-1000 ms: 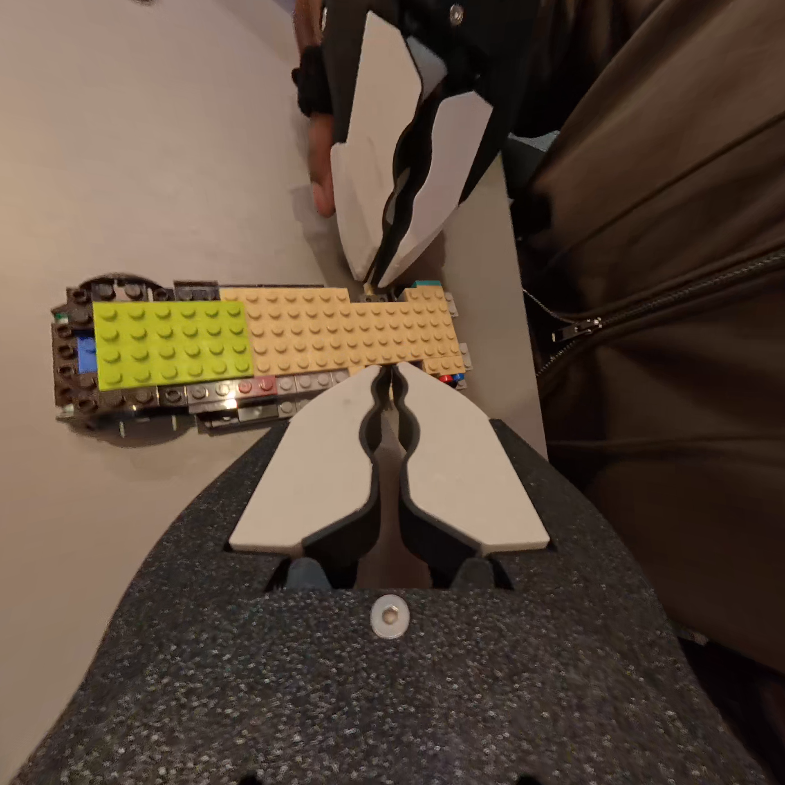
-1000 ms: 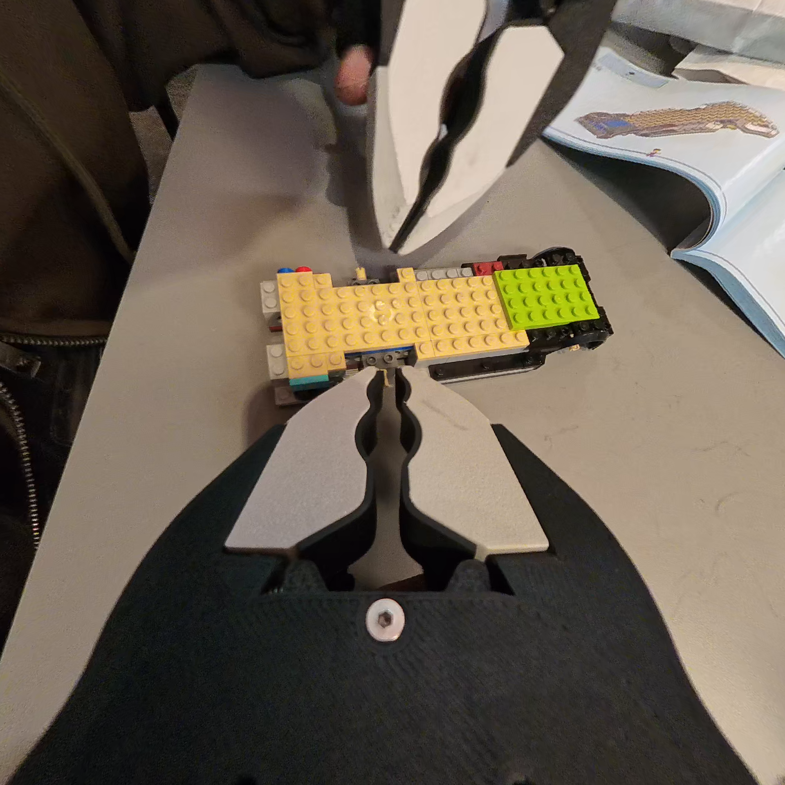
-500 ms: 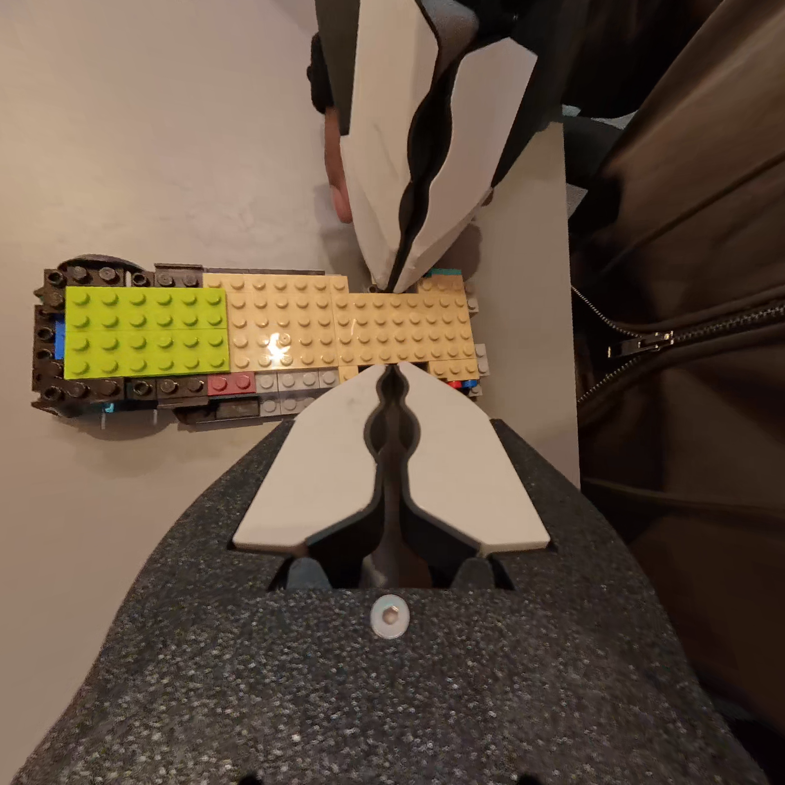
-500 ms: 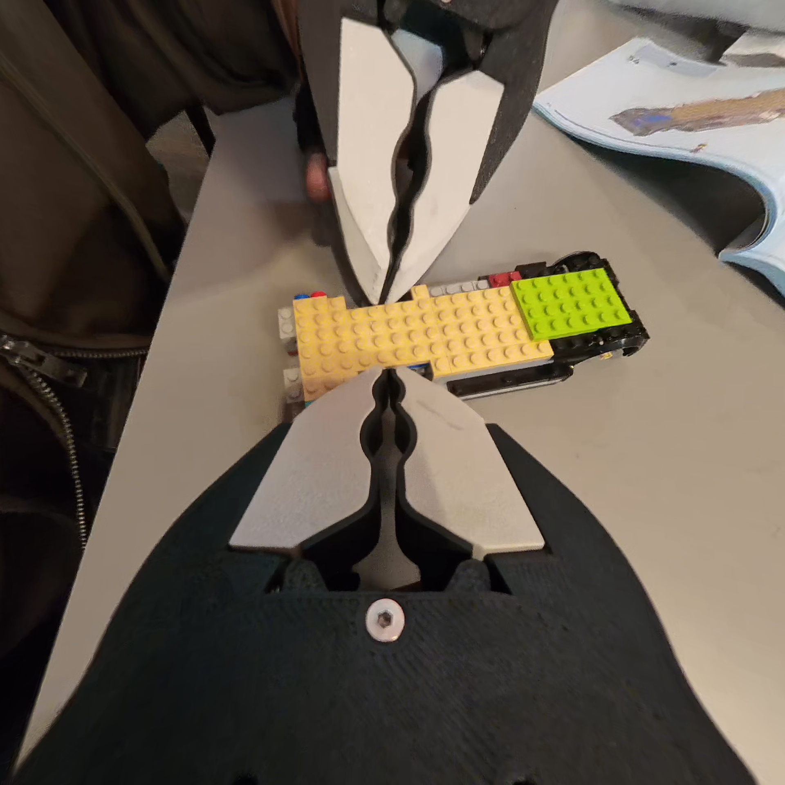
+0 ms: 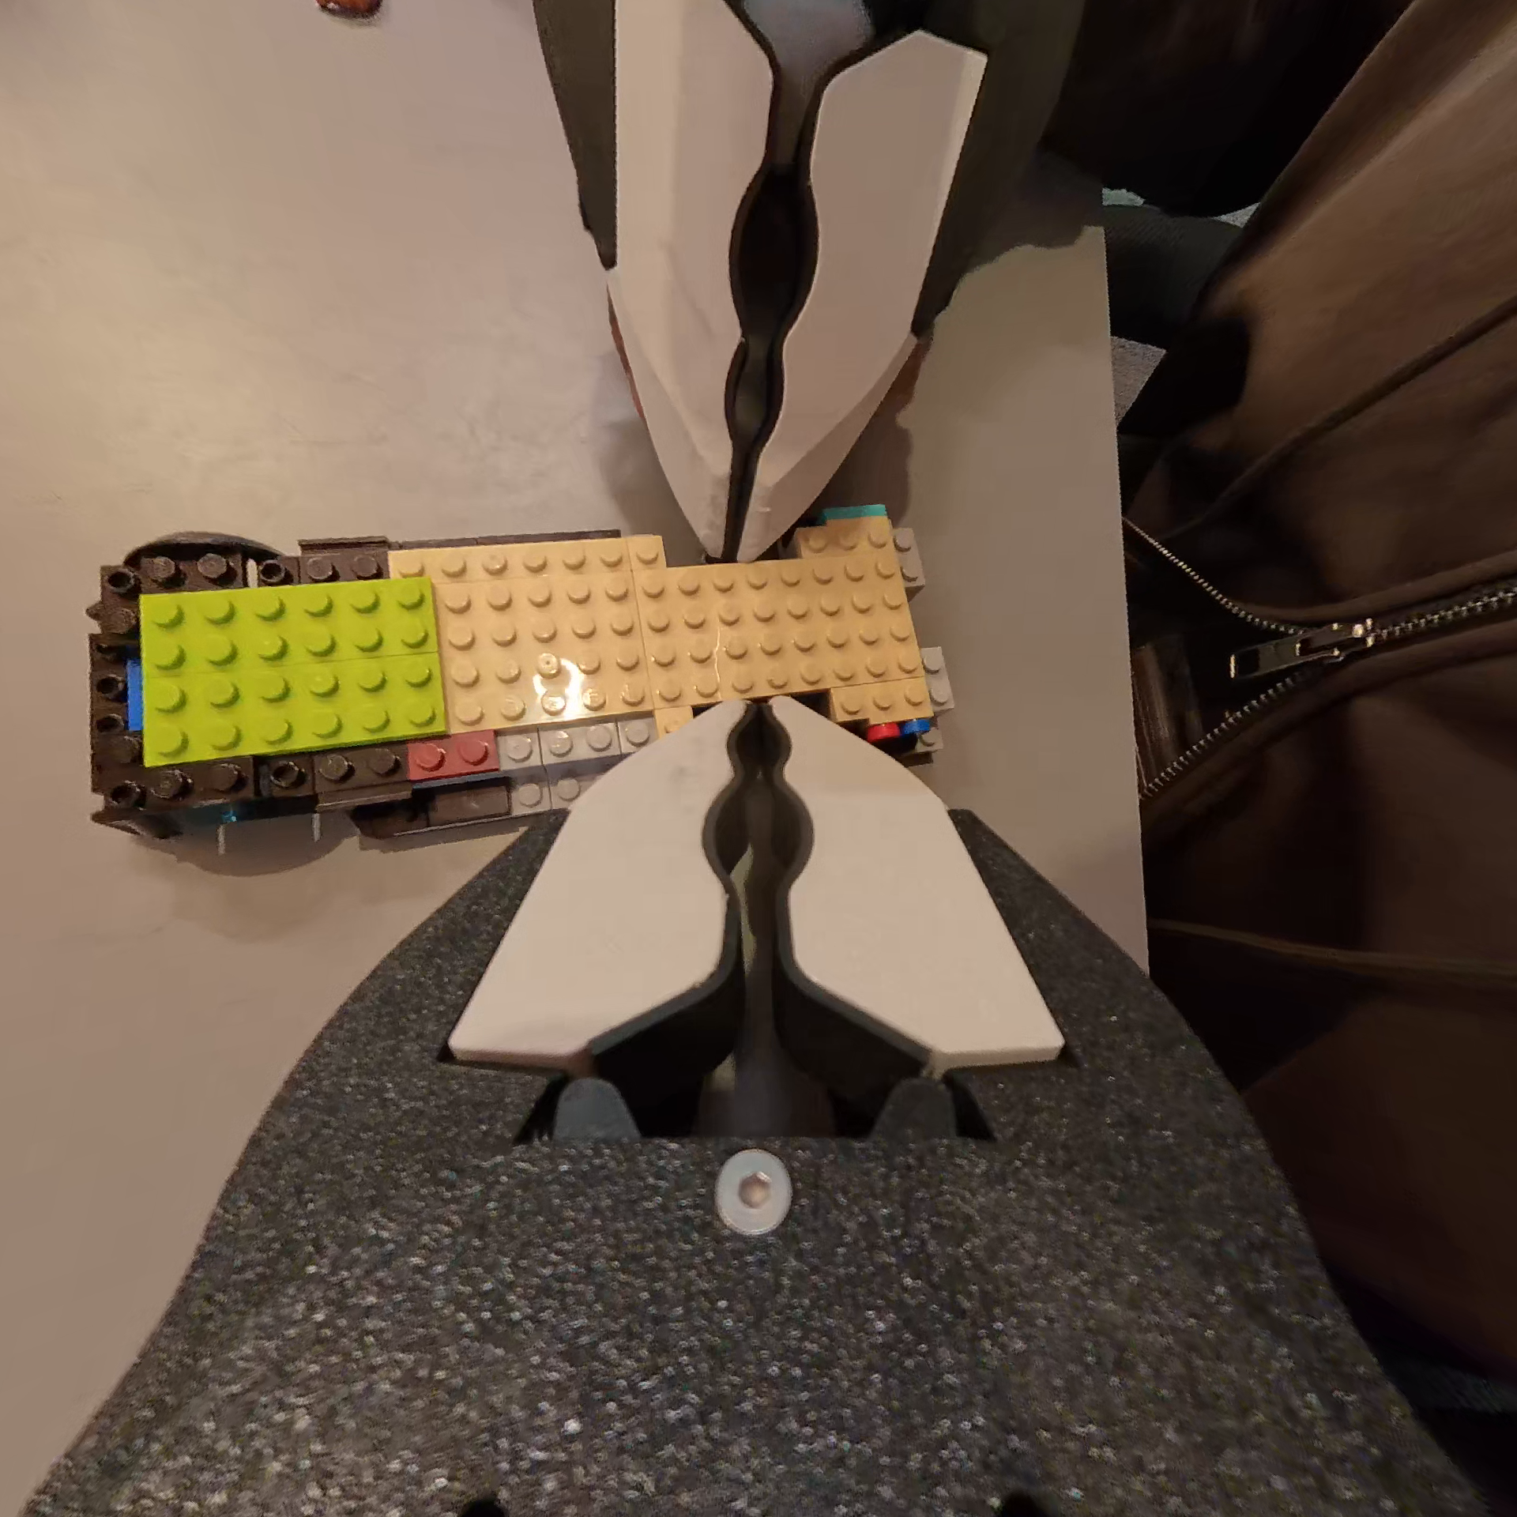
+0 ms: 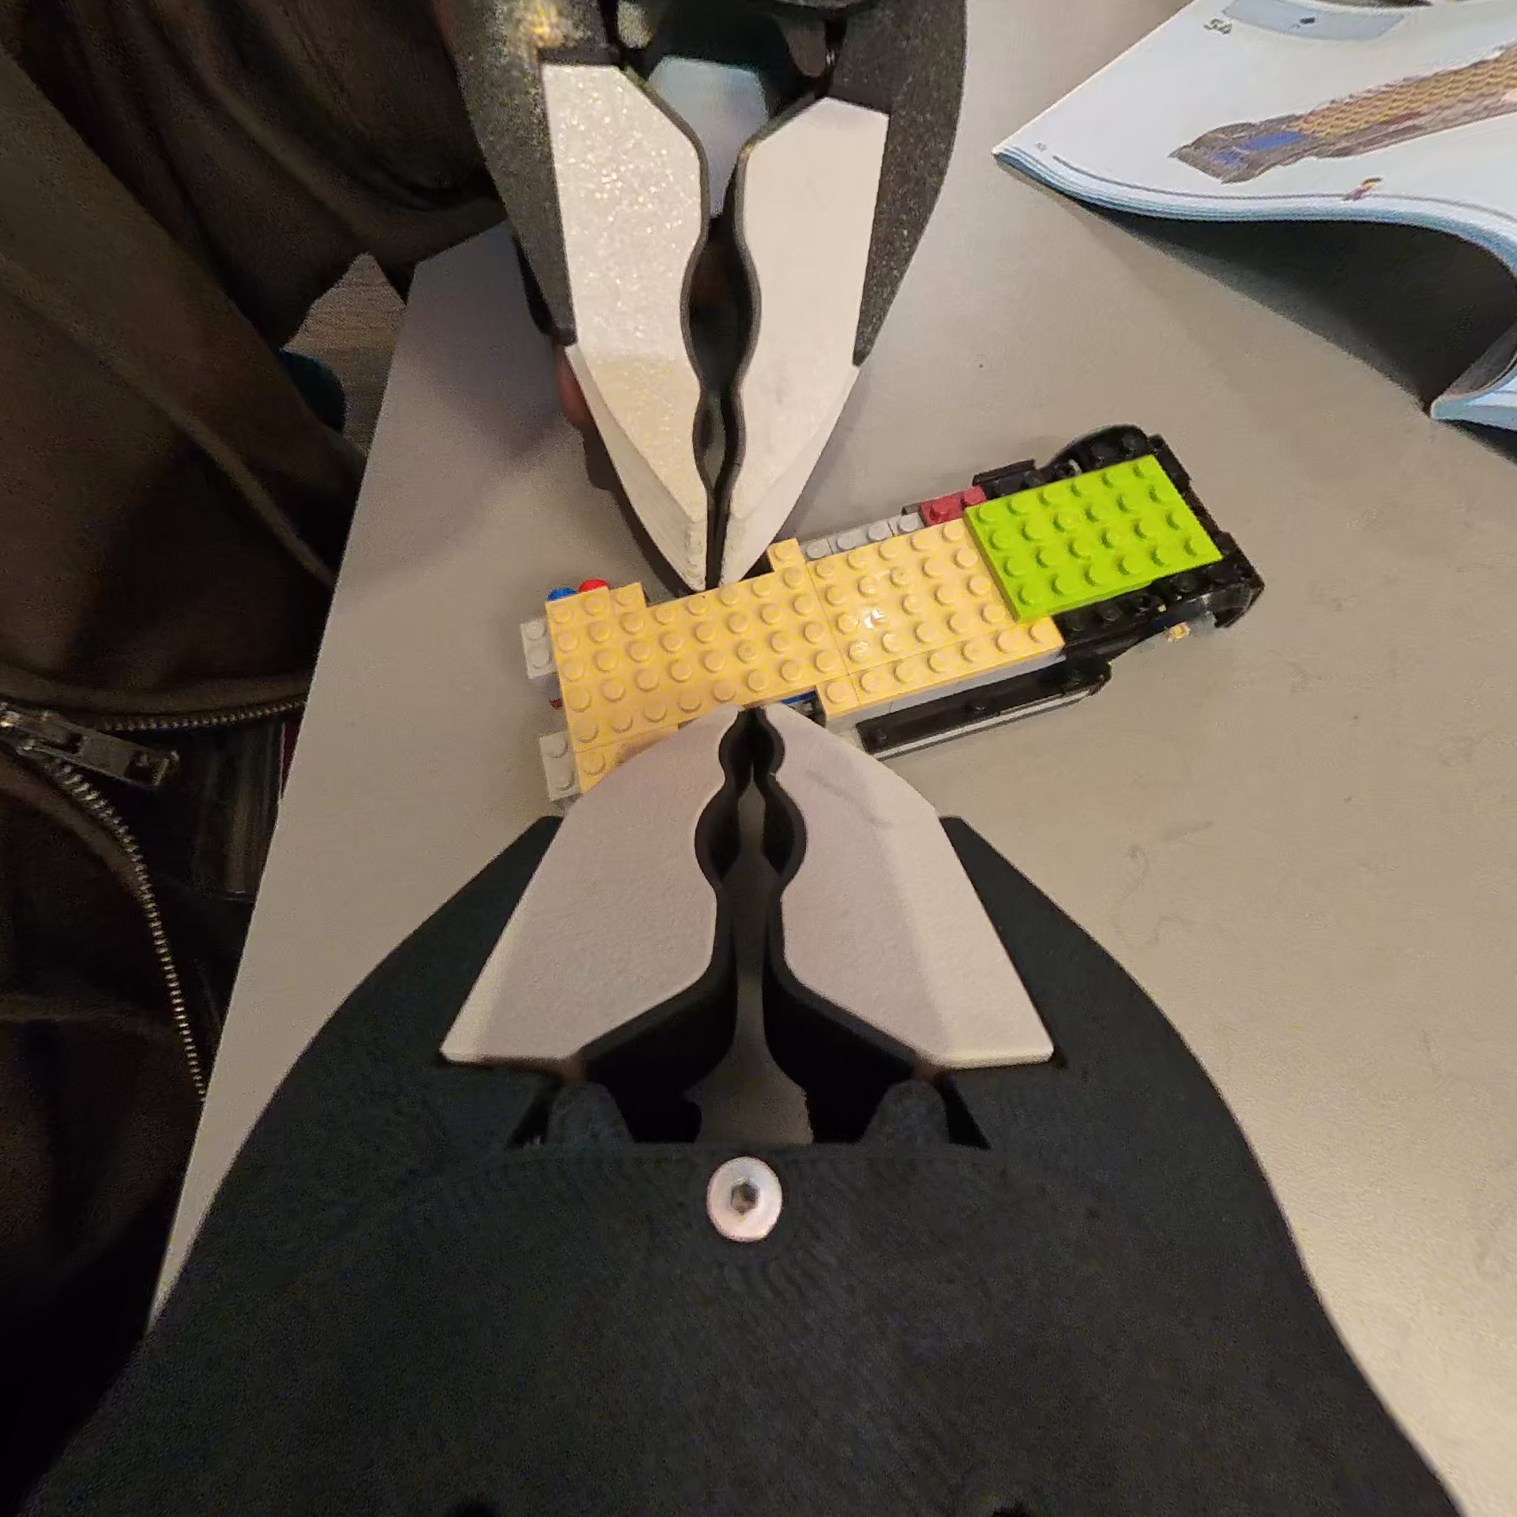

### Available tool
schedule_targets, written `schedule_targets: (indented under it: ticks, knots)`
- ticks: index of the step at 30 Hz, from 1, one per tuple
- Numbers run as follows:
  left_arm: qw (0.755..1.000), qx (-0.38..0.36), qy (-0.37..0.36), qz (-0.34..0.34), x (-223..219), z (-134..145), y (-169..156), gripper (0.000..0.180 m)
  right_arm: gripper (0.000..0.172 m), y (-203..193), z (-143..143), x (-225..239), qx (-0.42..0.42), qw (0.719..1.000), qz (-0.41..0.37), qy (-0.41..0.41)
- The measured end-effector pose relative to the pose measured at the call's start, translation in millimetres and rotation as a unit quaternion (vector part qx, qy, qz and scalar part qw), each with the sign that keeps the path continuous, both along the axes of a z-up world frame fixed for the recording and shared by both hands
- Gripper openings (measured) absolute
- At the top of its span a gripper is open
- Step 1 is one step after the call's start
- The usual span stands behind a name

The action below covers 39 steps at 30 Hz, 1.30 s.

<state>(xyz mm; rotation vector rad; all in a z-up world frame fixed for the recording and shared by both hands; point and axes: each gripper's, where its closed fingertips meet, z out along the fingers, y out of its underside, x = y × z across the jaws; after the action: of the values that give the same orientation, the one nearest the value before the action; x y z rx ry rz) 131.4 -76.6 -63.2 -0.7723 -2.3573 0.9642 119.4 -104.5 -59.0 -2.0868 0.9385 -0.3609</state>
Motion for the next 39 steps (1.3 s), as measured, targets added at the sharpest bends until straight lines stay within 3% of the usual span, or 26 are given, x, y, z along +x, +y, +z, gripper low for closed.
schedule_targets:
  ticks: [1,7,16,24,39]
  knots:
    - [1.0,-0.001,0.001,0.001,0,0,0,0.0,0.0,-1,0,0,0.0,1.0,-0.002,-0.001]
    - [0.999,-0.004,0.038,0.001,3,9,3,0.012,0.0,-12,6,-3,0.009,0.999,-0.029,-0.022]
    - [0.996,-0.058,0.066,-0.012,-14,31,-5,0.031,0.022,8,7,-23,0.026,0.999,0.027,-0.007]
    - [0.997,-0.041,0.029,-0.056,-32,16,-8,0.036,0.021,13,-2,-27,0.008,0.999,0.045,0.018]
    - [0.996,-0.057,-0.026,-0.056,-32,6,-12,0.036,0.019,20,0,-25,-0.013,0.998,0.055,0.005]
